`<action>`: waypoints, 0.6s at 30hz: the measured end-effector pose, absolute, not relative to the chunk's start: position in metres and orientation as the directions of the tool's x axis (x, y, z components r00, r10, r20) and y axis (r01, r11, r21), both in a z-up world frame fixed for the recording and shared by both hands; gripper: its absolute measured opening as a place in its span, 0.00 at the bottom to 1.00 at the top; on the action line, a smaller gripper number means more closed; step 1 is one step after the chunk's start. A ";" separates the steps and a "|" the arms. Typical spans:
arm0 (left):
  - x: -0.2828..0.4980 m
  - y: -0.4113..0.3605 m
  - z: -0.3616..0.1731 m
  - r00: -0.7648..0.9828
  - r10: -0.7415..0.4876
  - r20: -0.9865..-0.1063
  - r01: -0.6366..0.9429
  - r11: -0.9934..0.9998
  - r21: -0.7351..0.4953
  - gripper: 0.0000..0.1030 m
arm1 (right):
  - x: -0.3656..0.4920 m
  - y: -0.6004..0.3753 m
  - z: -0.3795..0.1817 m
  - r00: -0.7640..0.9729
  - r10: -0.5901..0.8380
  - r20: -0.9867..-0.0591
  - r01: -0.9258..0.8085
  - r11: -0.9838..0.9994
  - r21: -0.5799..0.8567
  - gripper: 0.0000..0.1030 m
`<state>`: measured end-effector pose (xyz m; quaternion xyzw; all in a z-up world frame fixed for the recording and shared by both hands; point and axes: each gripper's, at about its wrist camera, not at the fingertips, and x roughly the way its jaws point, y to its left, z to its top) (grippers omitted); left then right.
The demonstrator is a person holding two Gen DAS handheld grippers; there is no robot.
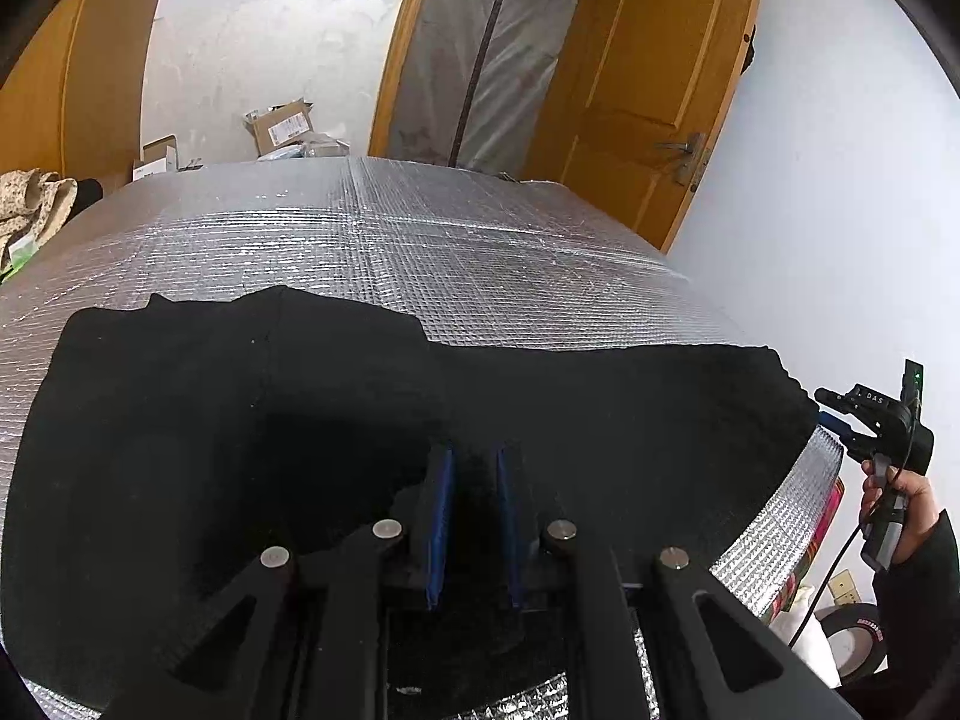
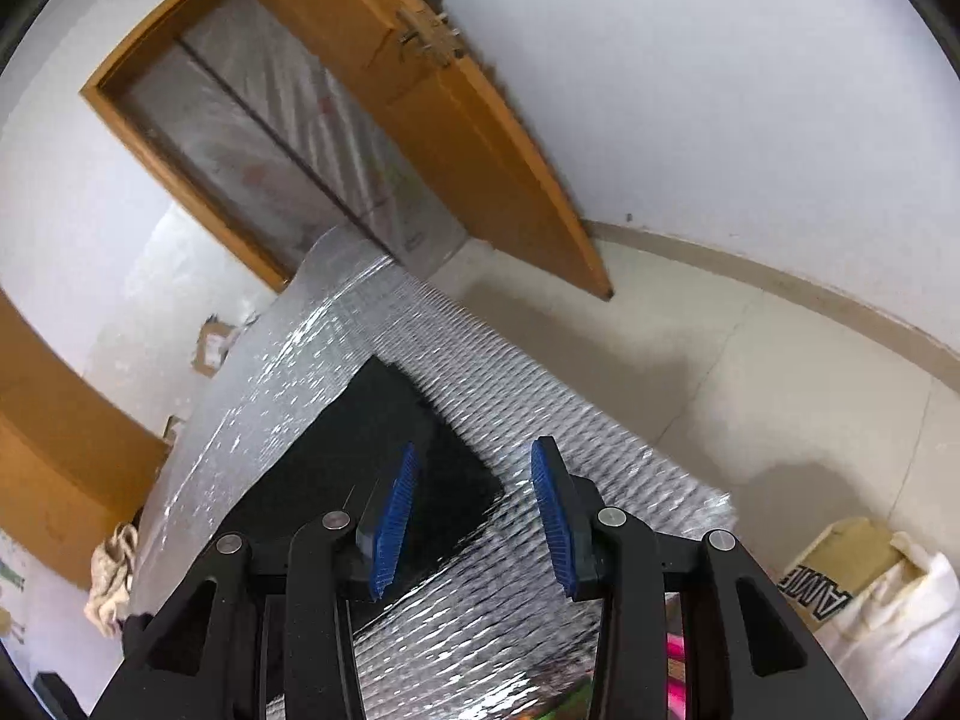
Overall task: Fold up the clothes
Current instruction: 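Hold the sweatshirt with the left gripper while the right gripper moves away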
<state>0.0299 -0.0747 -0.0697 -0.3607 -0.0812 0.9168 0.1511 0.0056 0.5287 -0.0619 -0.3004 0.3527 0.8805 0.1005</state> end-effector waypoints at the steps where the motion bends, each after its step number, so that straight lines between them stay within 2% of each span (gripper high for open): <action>1: 0.029 -0.075 -0.070 -0.694 0.337 -0.637 -0.219 -0.941 -0.259 0.15 | 0.004 0.529 -0.063 -0.794 -0.049 -0.606 -0.385 -0.731 0.564 0.40; 10: 0.030 -0.078 -0.074 -0.697 0.341 -0.630 -0.220 -0.939 -0.264 0.15 | -0.008 0.514 -0.063 -0.768 -0.088 -0.634 -0.352 -0.770 0.533 0.42; 14: 0.031 -0.078 -0.075 -0.701 0.339 -0.627 -0.218 -0.940 -0.264 0.14 | -0.008 0.516 -0.061 -0.770 -0.094 -0.632 -0.353 -0.762 0.543 0.32; 18: 0.032 -0.078 -0.076 -0.706 0.339 -0.622 -0.218 -0.939 -0.264 0.15 | -0.008 0.520 -0.058 -0.786 -0.111 -0.608 -0.339 -0.745 0.574 0.29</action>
